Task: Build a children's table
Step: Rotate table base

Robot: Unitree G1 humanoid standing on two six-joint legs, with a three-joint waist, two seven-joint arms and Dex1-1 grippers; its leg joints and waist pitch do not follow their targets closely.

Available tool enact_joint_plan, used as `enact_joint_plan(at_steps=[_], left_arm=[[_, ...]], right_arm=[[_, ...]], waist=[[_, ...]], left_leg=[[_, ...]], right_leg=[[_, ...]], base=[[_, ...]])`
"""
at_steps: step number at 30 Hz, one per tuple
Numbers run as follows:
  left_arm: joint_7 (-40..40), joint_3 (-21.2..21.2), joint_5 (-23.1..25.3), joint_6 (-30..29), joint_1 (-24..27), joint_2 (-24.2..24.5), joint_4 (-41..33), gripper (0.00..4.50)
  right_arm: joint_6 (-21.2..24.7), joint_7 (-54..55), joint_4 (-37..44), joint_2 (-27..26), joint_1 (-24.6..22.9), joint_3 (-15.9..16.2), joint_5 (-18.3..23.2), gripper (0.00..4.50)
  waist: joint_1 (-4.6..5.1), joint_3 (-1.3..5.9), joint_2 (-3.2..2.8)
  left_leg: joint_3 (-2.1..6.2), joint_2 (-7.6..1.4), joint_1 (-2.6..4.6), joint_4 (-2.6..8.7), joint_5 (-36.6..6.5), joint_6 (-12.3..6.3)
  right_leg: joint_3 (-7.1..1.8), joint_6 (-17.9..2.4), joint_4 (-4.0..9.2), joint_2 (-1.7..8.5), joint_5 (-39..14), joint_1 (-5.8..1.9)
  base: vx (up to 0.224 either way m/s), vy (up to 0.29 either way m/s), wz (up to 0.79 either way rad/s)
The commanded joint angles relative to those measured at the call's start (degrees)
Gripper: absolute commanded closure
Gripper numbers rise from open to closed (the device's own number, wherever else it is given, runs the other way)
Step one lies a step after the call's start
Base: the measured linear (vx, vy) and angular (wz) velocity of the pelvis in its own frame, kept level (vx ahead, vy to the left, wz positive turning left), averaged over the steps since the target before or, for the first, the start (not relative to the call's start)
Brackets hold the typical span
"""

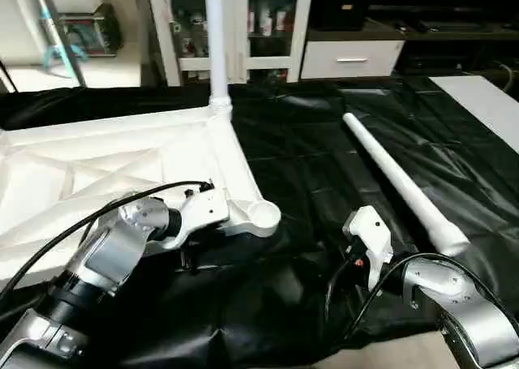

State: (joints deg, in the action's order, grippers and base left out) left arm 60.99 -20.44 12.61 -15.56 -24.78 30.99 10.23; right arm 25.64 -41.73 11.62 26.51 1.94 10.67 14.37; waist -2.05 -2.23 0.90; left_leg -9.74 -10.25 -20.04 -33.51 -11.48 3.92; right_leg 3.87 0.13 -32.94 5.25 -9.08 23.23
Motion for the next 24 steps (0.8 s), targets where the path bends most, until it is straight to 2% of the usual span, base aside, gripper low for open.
enact_joint_plan(at_steps=[1,2,3,5,6,9,11,14,19,21,22,23,24], left_arm=[[-0.7,-2.7,0.7,5.2,0.7,-0.2,0.9,4.5],[-0.4,-3.0,0.6,5.6,0.6,-0.2,1.3,4.5],[-0.4,-3.1,0.5,5.9,0.6,-0.4,1.3,4.5],[-0.6,-3.1,0.3,5.0,0.7,-0.9,1.2,4.5],[-0.7,-3.0,0.2,4.6,0.9,-1.2,1.2,4.5],[-0.8,-3.3,0.3,4.5,0.8,-1.5,1.9,4.5],[-0.8,-2.8,-0.5,4.7,0.5,-2.3,2.6,4.5],[-0.6,-2.6,-1.3,5.0,0.3,-2.9,2.5,4.5],[0.3,-2.7,-2.1,7.2,-0.5,-3.4,2.6,4.5],[2.5,-1.7,-4.7,3.2,-0.8,-4.3,2.0,4.5],[3.1,-1.5,-5.1,2.1,-0.8,-4.2,1.5,4.18],[3.3,-1.4,-5.2,1.8,-0.9,-4.1,1.1,4.18],[3.4,-1.1,-5.6,1.3,-0.9,-4.1,0.5,3.99]], right_arm=[[-0.6,0.3,-0.6,0.2,1.2,-0.6,-0.7,0.0],[-0.6,0.4,-0.7,0.2,1.3,-0.6,-0.7,0.0],[-0.6,0.4,-0.7,0.2,1.4,-0.6,-0.7,0.0],[-0.5,0.5,-0.6,0.2,1.5,-0.6,-0.7,0.0],[-0.5,0.6,-0.5,0.3,1.4,-0.6,-0.7,0.0],[-0.3,0.6,-0.1,0.5,1.3,-1.0,-0.4,0.0],[-0.5,0.4,-0.3,0.7,1.3,-1.3,-0.5,0.0],[-0.8,0.3,-0.7,0.9,1.4,-1.6,-0.7,0.0],[-0.8,0.7,-1.1,0.9,2.1,-1.8,-0.9,0.0],[-0.8,0.9,-1.1,0.9,2.3,-2.0,-0.9,0.0],[-0.8,0.9,-1.1,0.9,2.3,-2.0,-0.9,0.0],[-0.8,0.9,-1.2,0.9,2.3,-2.1,-0.9,0.0],[-0.9,1.0,-1.3,0.9,2.3,-2.2,-0.9,0.0]], waist=[[-0.45,2.72,0.15],[-0.9,2.89,0.04],[-1.13,2.84,0.09],[-1.55,3.1,0.08],[-1.67,3.08,0.09],[-1.86,2.95,0.12],[-1.83,2.73,0.11],[-1.82,2.64,0.03],[-1.86,2.91,0.08],[-1.99,3.04,0.15],[-1.99,3.06,0.2],[-2.06,3.06,0.17],[-2.06,3.06,0.23]], left_leg=[[0.97,-2.62,0.04,4.8,-19.2,-1.61],[0.59,-2.71,0.44,4.59,-16.6,-1.8],[0.31,-2.62,0.45,4.45,-15.7,-2.06],[0.35,-2.65,0.12,4.42,-12.7,-2.38],[0.3,-2.66,0.12,4.39,-11.9,-2.51],[0.36,-2.63,-0.07,4.51,-11.5,-2.42],[0.44,-2.62,0.01,4.74,-14.2,-1.63],[0.64,-2.66,0.2,4.89,-16.8,-0.68],[0.56,-2.7,0.17,4.73,-14.8,-0.98],[0.39,-2.59,0.12,4.53,-12.5,-1.52],[0.38,-2.6,0.05,4.51,-12.1,-1.57],[0.37,-2.59,0.08,4.48,-11.6,-1.65],[0.42,-2.62,-0.04,4.5,-11.1,-1.84]], right_leg=[[-2.47,-8.2,4.25,3.01,-22.0,-1.72],[-2.67,-10.2,3.58,2.76,-16.0,-1.6],[-2.78,-11.1,3.33,2.71,-14.2,-1.68],[-2.73,-11.5,2.84,2.88,-11.9,-2.34],[-2.75,-11.6,2.79,2.86,-11.2,-2.33],[-2.67,-11.5,2.76,2.87,-11.9,-2.59],[-2.66,-10.1,3.26,2.93,-16.7,-2.47],[-2.68,-8.8,3.7,3.01,-20.5,-2.24],[-2.76,-9.7,3.26,2.9,-15.9,-2.35],[-2.73,-10.8,2.87,2.91,-13.1,-2.56],[-2.75,-11.0,2.79,2.94,-12.7,-2.66],[-2.73,-11.1,2.73,2.93,-12.4,-2.63],[-2.68,-11.3,2.65,2.93,-12.0,-2.74]], base=[[0.0,0.0,0.0],[0.0,0.0,0.0],[0.0,0.0,0.0],[0.0,0.0,0.0],[0.0,0.0,0.0],[0.0,0.0,0.0],[0.0,0.0,0.0],[0.0,0.0,0.0],[0.0,0.0,0.0],[0.0,0.0,0.0],[0.0,0.0,0.0],[0.0,0.0,0.0],[0.0,0.0,0.0]])
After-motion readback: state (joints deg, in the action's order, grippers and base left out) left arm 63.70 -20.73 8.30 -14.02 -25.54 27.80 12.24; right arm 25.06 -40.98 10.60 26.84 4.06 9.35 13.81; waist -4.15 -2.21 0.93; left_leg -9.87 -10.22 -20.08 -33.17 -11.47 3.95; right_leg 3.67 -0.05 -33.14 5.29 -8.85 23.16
